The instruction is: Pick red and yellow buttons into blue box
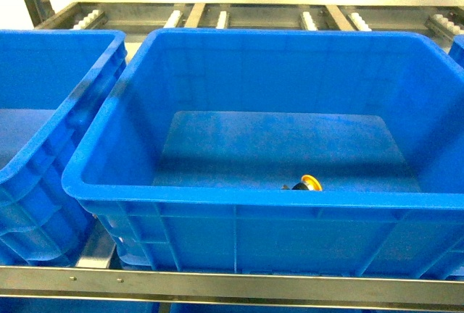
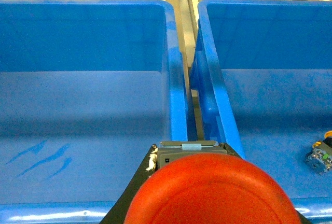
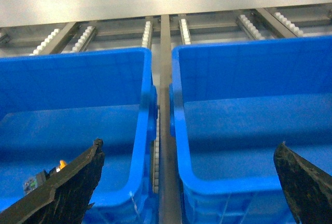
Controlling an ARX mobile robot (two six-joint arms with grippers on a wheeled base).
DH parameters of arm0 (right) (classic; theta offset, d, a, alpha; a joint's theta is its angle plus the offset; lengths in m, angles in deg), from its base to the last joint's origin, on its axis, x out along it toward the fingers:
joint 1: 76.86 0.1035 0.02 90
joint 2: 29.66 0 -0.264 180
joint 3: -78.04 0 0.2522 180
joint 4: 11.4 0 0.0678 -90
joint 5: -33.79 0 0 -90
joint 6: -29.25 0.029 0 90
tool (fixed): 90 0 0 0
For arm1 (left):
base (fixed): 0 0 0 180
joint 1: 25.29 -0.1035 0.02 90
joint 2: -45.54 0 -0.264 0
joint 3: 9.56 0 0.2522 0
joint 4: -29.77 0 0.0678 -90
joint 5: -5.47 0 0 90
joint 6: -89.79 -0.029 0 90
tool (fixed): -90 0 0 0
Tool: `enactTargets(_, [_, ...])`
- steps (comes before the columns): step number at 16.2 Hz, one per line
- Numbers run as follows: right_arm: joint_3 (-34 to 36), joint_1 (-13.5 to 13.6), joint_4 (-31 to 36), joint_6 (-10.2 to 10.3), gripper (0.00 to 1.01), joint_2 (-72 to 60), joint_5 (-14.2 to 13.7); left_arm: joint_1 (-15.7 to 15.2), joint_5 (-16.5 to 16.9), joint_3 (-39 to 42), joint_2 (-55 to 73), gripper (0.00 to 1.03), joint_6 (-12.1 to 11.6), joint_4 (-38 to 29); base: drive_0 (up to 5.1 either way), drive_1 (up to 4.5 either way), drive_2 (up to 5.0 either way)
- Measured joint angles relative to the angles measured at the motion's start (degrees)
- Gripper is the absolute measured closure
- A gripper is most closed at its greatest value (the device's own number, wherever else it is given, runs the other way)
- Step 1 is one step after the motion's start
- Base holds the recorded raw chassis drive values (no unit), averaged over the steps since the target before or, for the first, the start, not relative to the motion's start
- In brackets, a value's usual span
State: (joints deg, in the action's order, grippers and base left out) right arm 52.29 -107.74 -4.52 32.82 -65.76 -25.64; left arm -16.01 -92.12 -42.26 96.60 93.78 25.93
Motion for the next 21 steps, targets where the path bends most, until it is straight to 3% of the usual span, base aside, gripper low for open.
enactTargets(2, [5.01,-6.25,-9.53,0.15,0.03,10.8,5.42,0.0,0.0,0.0,0.0,0.77,0.0,-0.02,0.0,0.0,0.0])
enactTargets(3, [6.93,-8.15,-14.53,-0.02,0.03,15.47,7.34,0.0,0.0,0.0,0.0,0.77,0.0,-0.02,0.0,0.0,0.0])
enactTargets(6, [8.9,-7.32,-17.75,-1.73,0.03,17.75,4.98,0.0,0.0,0.0,0.0,0.77,0.0,-0.02,0.0,0.0,0.0])
enactTargets(12, [8.92,-7.32,-17.64,-1.97,0.03,17.73,4.76,0.0,1.29,-0.96,3.48,0.77,-0.35,-0.87,0.0,0.0,0.0])
enactTargets(15, [8.92,-7.32,-17.64,-1.99,0.03,17.73,4.76,-0.11,7.26,-10.67,16.92,0.77,-4.28,-9.62,0.0,0.0,0.0])
enactTargets(19, [8.92,-7.32,-17.64,-2.01,0.03,17.73,4.76,1.29,21.18,-29.33,39.95,0.77,-9.99,-5.03,0.0,0.0,0.0])
enactTargets(21, [8.92,-7.32,-17.64,-2.08,0.03,17.73,4.76,4.33,24.04,-38.71,47.54,0.77,-14.05,-3.19,0.0,0.0,0.0])
